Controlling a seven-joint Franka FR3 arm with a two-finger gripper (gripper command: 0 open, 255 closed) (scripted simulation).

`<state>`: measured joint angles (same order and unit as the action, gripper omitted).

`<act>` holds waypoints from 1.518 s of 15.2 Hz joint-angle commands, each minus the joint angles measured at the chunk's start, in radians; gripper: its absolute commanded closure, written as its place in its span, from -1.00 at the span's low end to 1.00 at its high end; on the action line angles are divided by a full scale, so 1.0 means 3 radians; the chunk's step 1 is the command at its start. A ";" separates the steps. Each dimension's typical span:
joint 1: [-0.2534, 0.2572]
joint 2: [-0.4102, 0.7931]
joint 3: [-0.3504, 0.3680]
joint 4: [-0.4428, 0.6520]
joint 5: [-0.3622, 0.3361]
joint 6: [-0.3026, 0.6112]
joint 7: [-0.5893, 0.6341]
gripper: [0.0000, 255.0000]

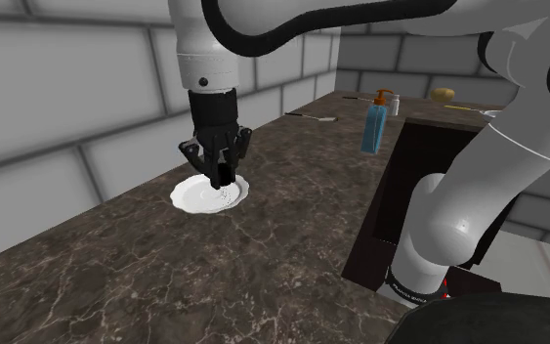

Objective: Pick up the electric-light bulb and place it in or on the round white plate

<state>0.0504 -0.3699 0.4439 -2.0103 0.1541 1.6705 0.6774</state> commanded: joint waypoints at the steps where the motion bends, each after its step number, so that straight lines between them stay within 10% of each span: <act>1: -0.0003 0.0008 -0.0005 0.0099 -0.0006 -0.0093 0.0007 1.00; 19: -0.0362 0.1326 -0.0309 0.1797 -0.0555 -0.0582 -0.0534 1.00; 23: -0.0370 0.1259 -0.0320 0.1534 -0.0532 -0.0382 -0.0550 1.00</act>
<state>-0.0598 0.0083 0.3487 -1.5384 -0.0056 1.5442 0.5143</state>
